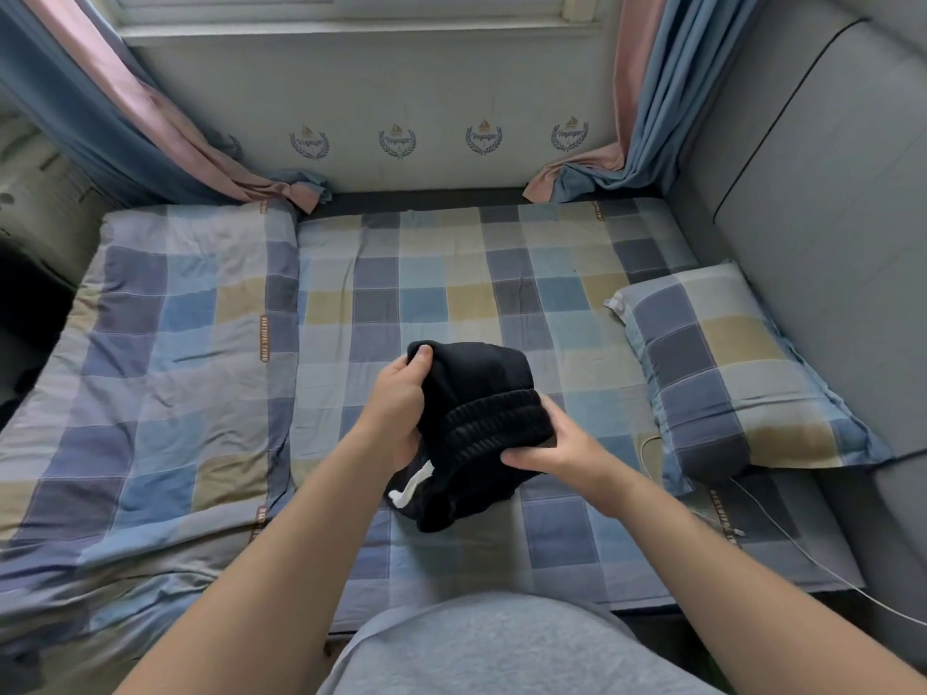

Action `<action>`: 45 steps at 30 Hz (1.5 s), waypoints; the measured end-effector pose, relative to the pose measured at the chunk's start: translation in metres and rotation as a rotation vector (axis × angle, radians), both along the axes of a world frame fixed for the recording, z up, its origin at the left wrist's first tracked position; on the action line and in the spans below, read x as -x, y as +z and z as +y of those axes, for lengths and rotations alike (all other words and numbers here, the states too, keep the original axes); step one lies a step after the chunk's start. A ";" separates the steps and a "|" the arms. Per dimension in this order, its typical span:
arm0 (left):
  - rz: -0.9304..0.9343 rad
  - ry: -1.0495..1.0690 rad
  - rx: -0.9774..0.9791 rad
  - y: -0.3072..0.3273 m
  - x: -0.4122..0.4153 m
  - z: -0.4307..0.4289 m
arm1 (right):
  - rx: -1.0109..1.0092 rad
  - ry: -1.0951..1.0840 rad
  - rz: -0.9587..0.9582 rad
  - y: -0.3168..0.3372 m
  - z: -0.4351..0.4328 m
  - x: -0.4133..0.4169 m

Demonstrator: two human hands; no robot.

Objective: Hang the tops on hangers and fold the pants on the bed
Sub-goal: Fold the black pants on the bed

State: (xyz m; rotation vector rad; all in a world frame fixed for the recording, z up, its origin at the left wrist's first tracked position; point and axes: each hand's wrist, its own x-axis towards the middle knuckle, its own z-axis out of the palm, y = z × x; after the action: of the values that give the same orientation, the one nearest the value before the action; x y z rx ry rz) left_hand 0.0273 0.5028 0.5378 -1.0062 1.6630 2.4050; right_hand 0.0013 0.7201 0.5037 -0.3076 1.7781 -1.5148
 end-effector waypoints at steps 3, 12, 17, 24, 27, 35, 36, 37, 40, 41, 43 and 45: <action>-0.054 0.066 -0.025 -0.001 -0.004 -0.006 | 0.075 -0.088 0.023 -0.004 -0.008 -0.004; -0.145 -0.117 0.294 -0.027 -0.026 -0.004 | -0.179 -0.082 0.395 0.048 -0.028 0.038; 0.150 -0.581 0.519 -0.005 -0.027 0.010 | -0.397 0.082 0.436 0.068 -0.046 0.045; 0.117 -0.527 0.803 -0.006 -0.026 0.041 | -0.413 0.242 0.443 0.075 -0.048 0.047; 0.068 -0.455 0.839 -0.009 -0.024 0.032 | -0.493 0.307 0.508 0.060 -0.041 0.049; -0.052 -0.308 0.791 -0.013 -0.018 -0.002 | -0.809 0.185 0.706 0.000 -0.024 0.046; -0.065 -0.294 0.791 -0.015 -0.018 -0.007 | -0.838 0.157 0.707 -0.007 -0.020 0.046; -0.082 -0.282 0.802 -0.019 -0.019 -0.012 | -0.863 0.131 0.708 -0.013 -0.016 0.047; -0.163 -0.284 0.900 -0.031 -0.020 -0.028 | -0.951 0.071 0.721 -0.027 -0.004 0.052; -0.199 -0.283 0.940 -0.036 -0.021 -0.034 | -0.999 0.052 0.734 -0.032 0.002 0.053; -0.277 -0.250 1.003 -0.044 -0.024 -0.048 | -1.143 0.032 0.779 -0.042 0.016 0.054; -0.354 -0.220 1.040 -0.052 -0.030 -0.067 | -1.258 -0.008 0.754 -0.052 0.034 0.053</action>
State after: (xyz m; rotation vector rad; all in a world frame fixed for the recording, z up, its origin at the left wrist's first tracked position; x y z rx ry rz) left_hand 0.0572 0.4356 0.4859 -1.1156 2.6755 1.0360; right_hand -0.0512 0.7537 0.4516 -0.2102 2.9102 -0.0030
